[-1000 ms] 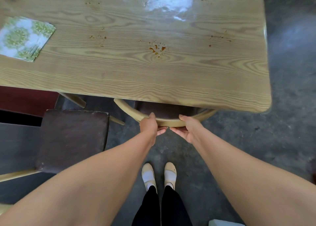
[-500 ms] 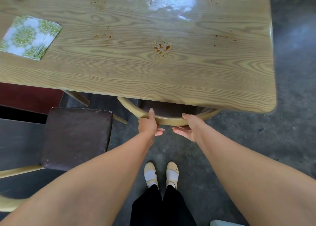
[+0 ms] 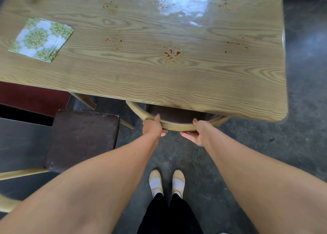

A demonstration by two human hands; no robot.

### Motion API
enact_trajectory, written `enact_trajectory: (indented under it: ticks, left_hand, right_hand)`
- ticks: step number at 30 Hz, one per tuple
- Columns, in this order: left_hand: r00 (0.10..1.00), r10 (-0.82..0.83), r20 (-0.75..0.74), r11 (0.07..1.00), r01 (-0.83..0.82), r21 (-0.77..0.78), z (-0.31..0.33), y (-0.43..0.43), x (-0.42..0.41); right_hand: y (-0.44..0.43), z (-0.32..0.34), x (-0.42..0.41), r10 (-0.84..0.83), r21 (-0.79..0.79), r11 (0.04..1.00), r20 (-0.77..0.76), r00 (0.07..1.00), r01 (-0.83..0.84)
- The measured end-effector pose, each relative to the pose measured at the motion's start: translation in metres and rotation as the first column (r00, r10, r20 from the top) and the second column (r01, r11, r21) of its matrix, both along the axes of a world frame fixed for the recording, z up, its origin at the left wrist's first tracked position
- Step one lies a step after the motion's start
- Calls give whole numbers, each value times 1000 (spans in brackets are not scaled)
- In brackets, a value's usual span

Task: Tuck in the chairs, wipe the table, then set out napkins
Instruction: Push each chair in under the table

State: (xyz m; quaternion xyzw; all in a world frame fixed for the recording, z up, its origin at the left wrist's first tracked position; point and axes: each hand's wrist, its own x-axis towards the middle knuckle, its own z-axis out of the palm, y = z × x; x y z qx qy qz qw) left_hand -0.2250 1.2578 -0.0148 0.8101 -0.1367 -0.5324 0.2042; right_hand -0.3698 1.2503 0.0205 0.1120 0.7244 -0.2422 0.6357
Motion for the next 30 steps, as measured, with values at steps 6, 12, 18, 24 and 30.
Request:
enact_trajectory:
  ticks: [6,12,18,24,30]
  left_hand:
    - [990,46,-130,996,-36,75,20,1,-4]
    - [990,40,-134,996,-30,79,49,19,1]
    - [990,64,-126,998,-60,32,76,48,18]
    - [990,109,-89,994,-110,-14,94,71,43]
    - [981,187,-52,982,-188,-29,111,85,76]
  right_hand:
    - [15,15,2,139,17,990,29,990,-139]
    - [21,42,6,293,50,954,43,955,-295]
    - [31,68,17,544,-12,839,66,836,-545]
    - [37,83,47,624,-14,781,68,778,-625]
    - [42,97,86,691,-43,723,71,720,-690]
